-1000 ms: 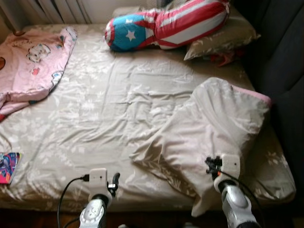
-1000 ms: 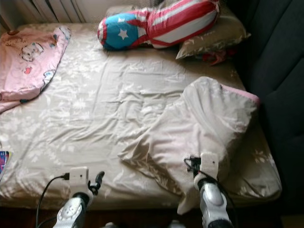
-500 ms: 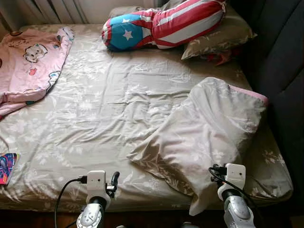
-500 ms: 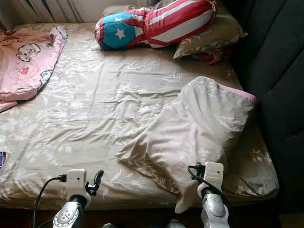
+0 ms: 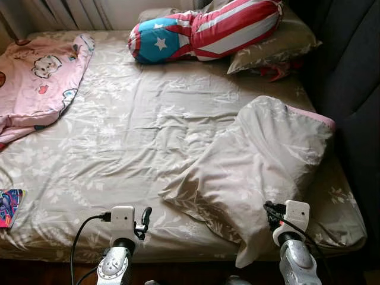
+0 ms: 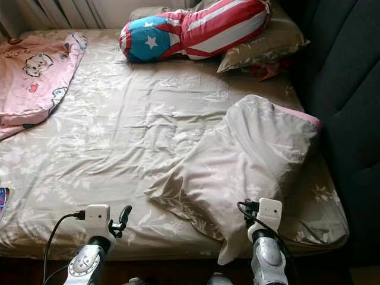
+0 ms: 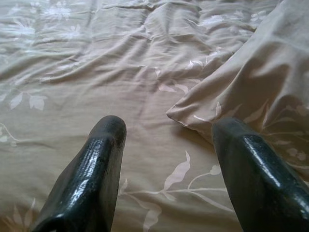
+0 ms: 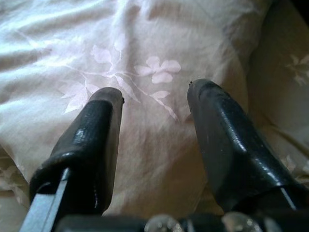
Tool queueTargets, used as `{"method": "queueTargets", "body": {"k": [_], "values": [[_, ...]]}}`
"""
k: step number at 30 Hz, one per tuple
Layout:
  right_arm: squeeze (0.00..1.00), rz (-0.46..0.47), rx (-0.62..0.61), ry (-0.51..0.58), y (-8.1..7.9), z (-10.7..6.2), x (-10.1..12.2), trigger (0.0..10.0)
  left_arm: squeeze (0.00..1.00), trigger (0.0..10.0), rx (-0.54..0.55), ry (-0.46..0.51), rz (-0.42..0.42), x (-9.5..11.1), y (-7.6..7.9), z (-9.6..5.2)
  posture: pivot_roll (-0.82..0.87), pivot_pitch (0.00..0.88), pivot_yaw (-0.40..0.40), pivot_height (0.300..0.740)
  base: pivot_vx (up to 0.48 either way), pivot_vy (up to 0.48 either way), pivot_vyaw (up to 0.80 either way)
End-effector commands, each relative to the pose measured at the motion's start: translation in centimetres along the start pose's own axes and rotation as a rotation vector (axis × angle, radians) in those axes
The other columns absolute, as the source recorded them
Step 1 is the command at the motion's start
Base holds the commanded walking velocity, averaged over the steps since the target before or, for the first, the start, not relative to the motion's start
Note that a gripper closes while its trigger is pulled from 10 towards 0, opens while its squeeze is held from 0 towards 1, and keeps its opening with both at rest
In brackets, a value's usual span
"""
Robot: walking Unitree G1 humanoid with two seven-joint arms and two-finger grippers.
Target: Clean up the room
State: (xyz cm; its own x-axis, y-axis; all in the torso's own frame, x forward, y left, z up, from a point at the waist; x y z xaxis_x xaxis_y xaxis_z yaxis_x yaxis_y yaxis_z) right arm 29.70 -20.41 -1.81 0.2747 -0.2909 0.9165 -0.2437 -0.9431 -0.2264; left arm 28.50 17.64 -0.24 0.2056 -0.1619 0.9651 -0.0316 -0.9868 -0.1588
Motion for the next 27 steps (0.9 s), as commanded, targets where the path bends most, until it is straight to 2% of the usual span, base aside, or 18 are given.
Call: {"method": "queueTargets", "body": {"k": [1, 3, 10, 11, 12, 13, 14, 17, 20, 27], "values": [[1.0, 0.008, -0.018, -0.056, 0.3, -0.2, -1.0, 10.0, 0.0, 10.0, -0.002, -0.025, 0.004, -0.6, -0.1, -0.5, -0.1, 0.214, 0.032, 0.706, 0.0, 0.0, 0.0], [1.0, 0.008, -0.039, -0.097, 0.3, 0.0, -1.4, 10.0, 0.0, 10.0, -0.001, -0.02, 0.006, -0.4, -0.3, -0.5, -0.09, 0.22, 0.035, 0.706, 0.0, 0.0, 0.0], [1.0, 0.036, -0.033, -0.105, -0.6, 0.5, -0.9, 10.0, 0.0, 10.0, 0.002, 0.001, 0.01, 0.3, -0.6, -0.2, -0.07, 0.237, 0.047, 0.706, 0.0, 0.0, 0.0], [0.58, 0.035, -0.027, -0.1, -0.8, 0.7, -0.7, 10.0, 0.0, 10.0, 0.002, 0.003, 0.011, 0.4, -0.7, -0.1, -0.07, 0.238, 0.047, 0.706, 0.0, 0.0, 0.0], [0.58, 0.035, -0.027, -0.1, -0.8, 0.7, -0.7, 10.0, 0.0, 10.0, 0.002, 0.003, 0.011, 0.4, -0.7, -0.1, -0.07, 0.238, 0.047, 0.706, 0.0, 0.0, 0.0], [0.26, 0.02, -0.023, -0.093, -1.0, 0.8, -0.5, 10.0, 0.0, 10.0, 0.003, 0.004, 0.01, 0.4, -0.8, -0.1, -0.07, 0.243, 0.05, 0.706, 0.0, 0.0, 0.0], [0.0, 0.007, -0.011, -0.084, -1.2, 0.9, -0.3, 10.0, 0.0, 10.0, 0.004, 0.005, 0.009, 0.5, -0.8, -0.1, -0.07, 0.244, 0.05, 0.706, 0.0, 0.0, 0.0], [0.0, -0.002, -0.003, -0.086, -1.4, 0.9, -0.2, 10.0, 0.0, 10.0, 0.005, 0.009, 0.007, 0.6, -0.7, 0.0, -0.07, 0.249, 0.052, 0.706, 0.0, 0.0, 0.0], [0.0, -0.032, 0.024, -0.099, -1.6, 0.9, -0.4, 10.0, 0.0, 10.0, 0.01, 0.03, 0.006, 1.2, -0.6, 0.2, -0.07, 0.255, 0.052, 0.686, 0.0, 0.0, 0.0], [0.0, -0.018, 0.007, -0.093, -1.1, 0.5, -0.8, 10.0, 0.0, 10.0, 0.013, 0.046, 0.0, 1.9, -0.6, 0.5, -0.07, 0.258, 0.055, 0.666, 0.0, 0.0, 0.0]]}}
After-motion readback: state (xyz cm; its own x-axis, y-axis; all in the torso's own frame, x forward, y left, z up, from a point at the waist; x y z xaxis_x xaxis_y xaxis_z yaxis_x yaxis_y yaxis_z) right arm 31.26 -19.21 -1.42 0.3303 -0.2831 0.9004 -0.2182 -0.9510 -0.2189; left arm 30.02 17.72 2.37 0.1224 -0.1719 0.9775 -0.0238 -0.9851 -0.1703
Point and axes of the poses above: a point about 5 cm out from each wrist's last joint towards the gripper, its own z axis pointing out of the wrist towards the gripper, its own x axis along the axis of the wrist's last joint, y = z × x, the point moved 3 cm from there along z, pointing out of the wrist towards the gripper, and after that the axes turned 10 degrees about z, right-handed, at the moved point
